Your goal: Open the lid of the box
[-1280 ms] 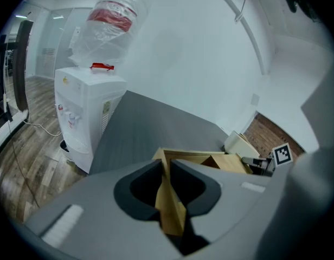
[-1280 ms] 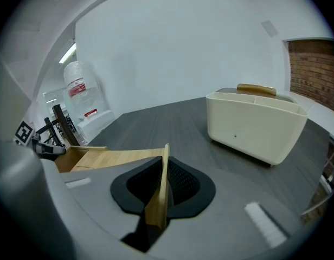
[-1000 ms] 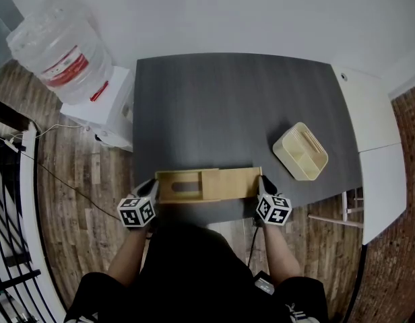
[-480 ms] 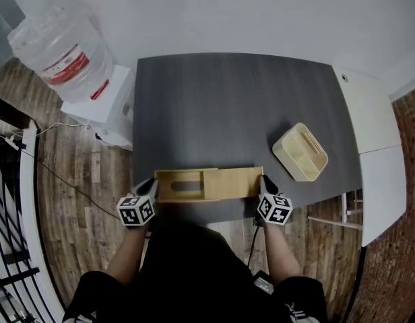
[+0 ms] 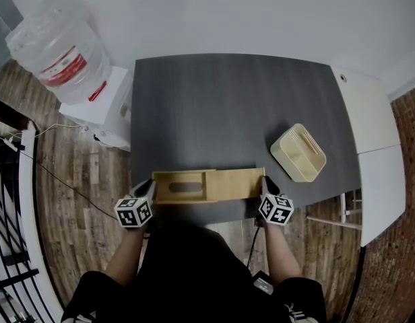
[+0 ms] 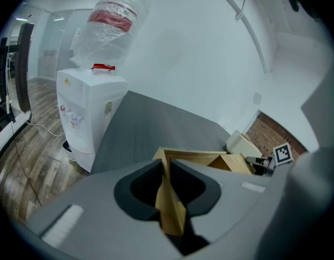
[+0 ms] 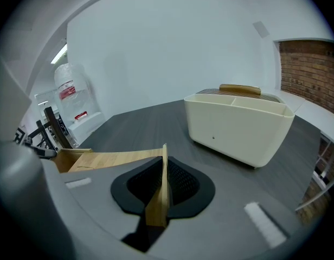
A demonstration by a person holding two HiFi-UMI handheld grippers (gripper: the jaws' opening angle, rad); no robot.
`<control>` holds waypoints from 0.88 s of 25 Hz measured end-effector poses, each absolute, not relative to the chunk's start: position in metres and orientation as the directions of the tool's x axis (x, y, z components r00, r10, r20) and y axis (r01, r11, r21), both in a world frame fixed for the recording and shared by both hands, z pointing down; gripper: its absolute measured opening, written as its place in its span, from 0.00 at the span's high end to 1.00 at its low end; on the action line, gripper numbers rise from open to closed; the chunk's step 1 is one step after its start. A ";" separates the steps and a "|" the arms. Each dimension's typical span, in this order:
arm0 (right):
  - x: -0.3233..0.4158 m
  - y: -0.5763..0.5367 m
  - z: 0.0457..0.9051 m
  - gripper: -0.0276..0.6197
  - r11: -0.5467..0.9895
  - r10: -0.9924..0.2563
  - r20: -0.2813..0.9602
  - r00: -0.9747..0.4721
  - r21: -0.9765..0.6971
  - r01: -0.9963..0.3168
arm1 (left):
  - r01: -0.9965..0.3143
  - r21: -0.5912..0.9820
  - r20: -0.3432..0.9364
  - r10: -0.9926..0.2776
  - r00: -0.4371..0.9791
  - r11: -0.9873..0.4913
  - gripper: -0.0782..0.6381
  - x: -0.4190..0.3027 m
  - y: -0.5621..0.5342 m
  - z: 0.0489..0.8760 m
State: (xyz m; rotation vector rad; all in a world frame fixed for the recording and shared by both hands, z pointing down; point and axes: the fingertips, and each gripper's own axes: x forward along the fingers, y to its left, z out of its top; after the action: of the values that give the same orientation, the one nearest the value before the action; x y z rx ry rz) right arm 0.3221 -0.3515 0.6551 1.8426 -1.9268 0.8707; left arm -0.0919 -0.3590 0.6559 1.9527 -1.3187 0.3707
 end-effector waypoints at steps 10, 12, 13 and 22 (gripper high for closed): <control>0.327 -0.352 0.657 0.91 -0.029 -0.766 0.637 -0.089 -0.172 -0.985 | -0.892 0.408 0.595 -0.683 0.423 -0.195 0.83 -0.091 -0.360 0.657; 0.328 -0.352 0.657 0.91 -0.028 -0.764 0.639 -0.089 -0.170 -0.985 | -0.892 0.407 0.594 -0.686 0.420 -0.194 0.83 -0.091 -0.360 0.657; 0.328 -0.352 0.658 0.91 -0.027 -0.764 0.639 -0.089 -0.169 -0.985 | -0.893 0.407 0.593 -0.688 0.418 -0.192 0.83 -0.091 -0.360 0.657; 0.333 -0.356 0.656 0.91 -0.025 -0.765 0.638 -0.085 -0.160 -0.987 | -0.899 0.402 0.589 -0.702 0.401 -0.176 0.83 -0.092 -0.362 0.656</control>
State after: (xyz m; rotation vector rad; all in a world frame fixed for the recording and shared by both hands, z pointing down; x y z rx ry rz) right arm 0.3327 -0.3558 0.6557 1.8326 -1.8963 0.8409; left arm -0.0922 -0.3618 0.6560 1.9441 -1.3657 0.3505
